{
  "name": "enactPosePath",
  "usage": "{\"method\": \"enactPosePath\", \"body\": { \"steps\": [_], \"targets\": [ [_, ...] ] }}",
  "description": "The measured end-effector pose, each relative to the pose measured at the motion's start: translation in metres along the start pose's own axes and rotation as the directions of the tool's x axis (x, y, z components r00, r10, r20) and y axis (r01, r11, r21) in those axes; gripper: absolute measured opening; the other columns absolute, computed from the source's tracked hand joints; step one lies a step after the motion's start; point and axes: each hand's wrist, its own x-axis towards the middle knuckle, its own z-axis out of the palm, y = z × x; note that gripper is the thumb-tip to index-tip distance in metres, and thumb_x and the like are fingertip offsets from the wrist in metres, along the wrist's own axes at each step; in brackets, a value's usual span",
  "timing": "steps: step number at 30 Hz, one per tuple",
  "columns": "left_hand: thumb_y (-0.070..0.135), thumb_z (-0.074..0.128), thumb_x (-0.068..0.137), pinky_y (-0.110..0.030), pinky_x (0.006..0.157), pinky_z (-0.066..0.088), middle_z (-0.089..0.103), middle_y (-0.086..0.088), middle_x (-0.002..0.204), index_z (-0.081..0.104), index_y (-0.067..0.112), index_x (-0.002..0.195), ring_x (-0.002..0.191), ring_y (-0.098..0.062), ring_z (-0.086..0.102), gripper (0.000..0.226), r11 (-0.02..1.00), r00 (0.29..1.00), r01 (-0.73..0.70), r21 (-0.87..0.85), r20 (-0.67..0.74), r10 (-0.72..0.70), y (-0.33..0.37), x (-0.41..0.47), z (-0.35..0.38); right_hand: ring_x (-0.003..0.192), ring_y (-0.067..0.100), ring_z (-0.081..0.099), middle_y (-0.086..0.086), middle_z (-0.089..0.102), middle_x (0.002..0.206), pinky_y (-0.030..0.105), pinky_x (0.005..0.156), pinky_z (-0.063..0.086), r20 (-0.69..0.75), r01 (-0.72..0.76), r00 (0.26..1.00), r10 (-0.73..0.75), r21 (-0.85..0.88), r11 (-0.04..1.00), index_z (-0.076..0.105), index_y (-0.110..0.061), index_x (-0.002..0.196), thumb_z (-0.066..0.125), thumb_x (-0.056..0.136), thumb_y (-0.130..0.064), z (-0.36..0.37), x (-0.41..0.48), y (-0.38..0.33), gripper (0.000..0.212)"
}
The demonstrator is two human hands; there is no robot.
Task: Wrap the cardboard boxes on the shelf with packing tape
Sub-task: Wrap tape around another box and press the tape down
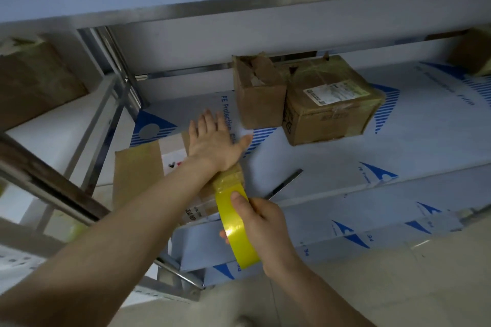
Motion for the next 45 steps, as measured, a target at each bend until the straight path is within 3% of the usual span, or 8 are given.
{"method": "enactPosePath", "body": {
  "steps": [8,15,21,24,28,32,41,45],
  "targets": [
    [0.060,0.017,0.097,-0.037,0.118,0.005,0.008,-0.007,0.160,0.013,0.012,0.152,0.147,-0.020,0.007,0.074,0.975,0.976,-0.173,-0.136,-0.156,0.151,-0.002,-0.009,-0.002,0.089,0.031,0.067,0.013,0.071,0.086,0.042,0.085,0.055,0.076,-0.035,0.997,0.028,0.093,0.995,0.066,-0.013,0.080,0.056,0.082,-0.063,0.006,0.011,-0.014,0.051],
    [0.042,0.043,0.094,-0.033,0.068,0.044,0.064,-0.011,0.092,0.060,0.012,0.095,0.085,-0.029,0.060,0.035,0.792,0.898,0.050,-0.608,-0.320,-0.303,-0.023,-0.062,-0.019,0.094,0.032,0.060,0.014,0.063,0.108,0.041,0.081,0.048,0.264,-0.319,0.926,0.270,0.166,0.933,0.061,-0.014,0.108,0.056,0.074,-0.048,0.004,0.031,-0.033,0.048],
    [0.048,0.047,0.094,-0.032,0.068,0.052,0.062,-0.012,0.084,0.056,0.004,0.097,0.073,-0.025,0.061,0.045,0.454,0.911,0.406,-0.793,0.314,-0.267,-0.025,-0.111,-0.012,0.080,0.024,0.060,0.013,0.064,0.106,0.031,0.068,0.048,0.424,-0.425,0.846,0.323,0.172,0.889,0.058,-0.012,0.121,0.054,0.091,-0.028,-0.007,0.034,-0.050,0.034],
    [0.026,0.061,0.092,-0.037,0.069,0.055,0.064,-0.012,0.088,0.053,0.005,0.111,0.080,-0.026,0.065,0.029,0.010,0.896,0.385,-0.923,0.371,-0.242,-0.011,-0.114,-0.008,0.083,0.019,0.061,0.010,0.068,0.109,0.027,0.064,0.046,0.415,-0.253,0.874,0.255,-0.059,0.966,0.061,-0.008,0.114,0.059,0.092,-0.033,-0.019,0.032,-0.059,0.033],
    [0.023,0.064,0.090,-0.041,0.079,0.054,0.062,-0.013,0.093,0.048,0.011,0.101,0.088,-0.028,0.063,0.023,-0.037,0.880,0.352,-0.935,0.344,-0.326,-0.003,-0.107,-0.008,0.076,0.017,0.063,0.003,0.068,0.079,0.032,0.077,0.050,0.228,0.035,0.973,0.033,-0.288,0.957,0.067,-0.011,0.082,0.052,0.094,-0.046,-0.056,0.049,-0.061,0.040],
    [0.033,0.066,0.087,-0.036,0.064,0.050,0.063,-0.014,0.104,0.051,0.009,0.116,0.083,-0.029,0.062,0.041,-0.104,0.861,0.389,-0.915,0.402,-0.312,-0.008,-0.105,-0.011,0.136,0.023,0.039,0.010,0.045,0.145,0.031,0.115,0.024,0.372,0.322,0.926,-0.064,-0.690,0.648,0.051,-0.006,0.135,0.051,0.098,-0.016,-0.093,0.075,-0.021,0.039],
    [0.031,0.060,0.092,-0.034,0.055,0.049,0.061,-0.011,0.081,0.052,0.011,0.098,0.067,-0.025,0.060,0.022,-0.110,0.861,0.465,-0.878,0.478,-0.174,-0.012,-0.097,-0.010,0.106,0.031,0.056,0.017,0.057,0.117,0.037,0.086,0.048,0.535,0.568,0.818,-0.213,-0.810,0.144,0.061,-0.009,0.125,0.052,0.094,-0.005,-0.132,0.088,0.024,0.032],
    [0.025,0.056,0.095,-0.025,0.038,0.051,0.062,-0.006,0.045,0.051,0.011,0.081,0.042,-0.020,0.061,0.020,-0.124,0.869,0.462,-0.878,0.476,-0.133,-0.013,-0.094,-0.009,0.098,0.030,0.054,0.016,0.050,0.119,0.036,0.081,0.044,0.315,0.435,0.892,-0.325,-0.796,0.421,0.055,-0.005,0.123,0.043,0.100,-0.012,-0.139,0.084,-0.010,0.028]
  ]
}}
